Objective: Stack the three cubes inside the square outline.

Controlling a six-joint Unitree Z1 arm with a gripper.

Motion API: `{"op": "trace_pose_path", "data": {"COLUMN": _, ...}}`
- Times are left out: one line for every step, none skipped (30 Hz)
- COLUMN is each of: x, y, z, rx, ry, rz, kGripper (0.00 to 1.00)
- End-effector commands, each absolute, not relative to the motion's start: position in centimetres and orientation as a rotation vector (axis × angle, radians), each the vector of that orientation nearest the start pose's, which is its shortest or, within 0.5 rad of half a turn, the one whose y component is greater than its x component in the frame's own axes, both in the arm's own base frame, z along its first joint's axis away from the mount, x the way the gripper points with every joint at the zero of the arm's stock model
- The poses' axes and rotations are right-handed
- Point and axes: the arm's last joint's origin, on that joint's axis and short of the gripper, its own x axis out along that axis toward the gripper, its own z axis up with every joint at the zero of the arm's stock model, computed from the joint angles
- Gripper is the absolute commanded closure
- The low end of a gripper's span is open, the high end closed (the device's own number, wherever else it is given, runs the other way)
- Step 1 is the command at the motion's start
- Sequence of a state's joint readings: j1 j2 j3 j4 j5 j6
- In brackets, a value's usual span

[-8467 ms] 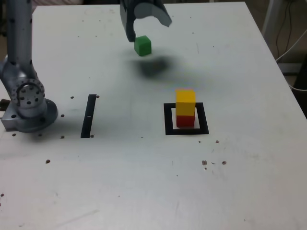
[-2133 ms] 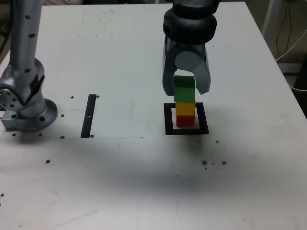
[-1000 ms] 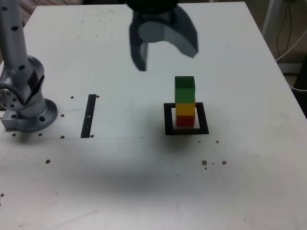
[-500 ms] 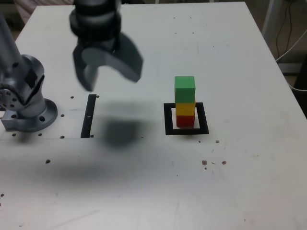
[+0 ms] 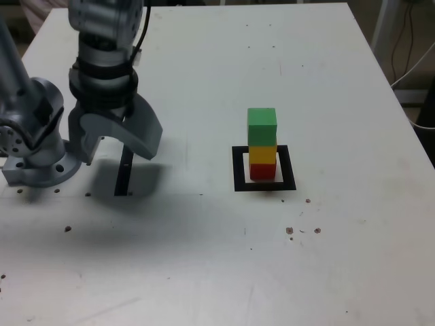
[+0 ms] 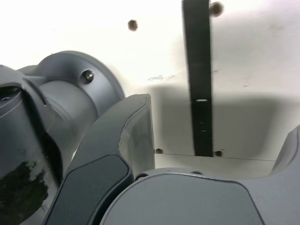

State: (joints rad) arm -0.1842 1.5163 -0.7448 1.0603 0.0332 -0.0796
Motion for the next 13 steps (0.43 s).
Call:
{"op": "trace_pose_path", "data": {"x": 14.08, "y": -2.52, "z": 22.41, "rx": 0.132, "ry": 1.823, "rz": -0.036, "kGripper": 0.01}}
{"op": "trace_pose_path", "data": {"x": 13.99, "y": -2.51, "z": 22.3, "rx": 0.129, "ry": 1.825, "rz": -0.035, "kGripper": 0.01}}
{"op": "trace_pose_path", "data": {"x": 13.92, "y": -2.5, "z": 22.22, "rx": 0.128, "ry": 1.826, "rz": -0.032, "kGripper": 0.01}}
{"op": "trace_pose_path", "data": {"x": 13.86, "y": -2.48, "z": 22.17, "rx": 0.128, "ry": 1.826, "rz": -0.028, "kGripper": 0.01}}
{"op": "trace_pose_path", "data": {"x": 13.79, "y": -2.45, "z": 22.15, "rx": 0.129, "ry": 1.824, "rz": -0.024, "kGripper": 0.01}}
{"op": "trace_pose_path", "data": {"x": 13.72, "y": -2.41, "z": 22.15, "rx": 0.131, "ry": 1.822, "rz": -0.019, "kGripper": 0.01}}
{"op": "trace_pose_path", "data": {"x": 13.65, "y": -2.38, "z": 22.17, "rx": 0.134, "ry": 1.819, "rz": -0.015, "kGripper": 0.01}}
{"op": "trace_pose_path", "data": {"x": 13.56, "y": -2.33, "z": 22.22, "rx": 0.138, "ry": 1.814, "rz": -0.01, "kGripper": 0.01}}
{"op": "trace_pose_path", "data": {"x": 13.48, "y": -2.3, "z": 22.24, "rx": 0.141, "ry": 1.811, "rz": -0.008, "kGripper": 0.01}}
{"op": "trace_pose_path", "data": {"x": 13.41, "y": -2.27, "z": 22.24, "rx": 0.143, "ry": 1.81, "rz": -0.006, "kGripper": 0.01}}
{"op": "trace_pose_path", "data": {"x": 13.35, "y": -2.25, "z": 22.24, "rx": 0.144, "ry": 1.808, "rz": -0.005, "kGripper": 0.01}}
{"op": "trace_pose_path", "data": {"x": 13.31, "y": -2.24, "z": 22.23, "rx": 0.145, "ry": 1.806, "rz": -0.004, "kGripper": 0.01}}
{"op": "trace_pose_path", "data": {"x": 13.28, "y": -2.23, "z": 22.2, "rx": 0.145, "ry": 1.805, "rz": -0.004, "kGripper": 0.01}}
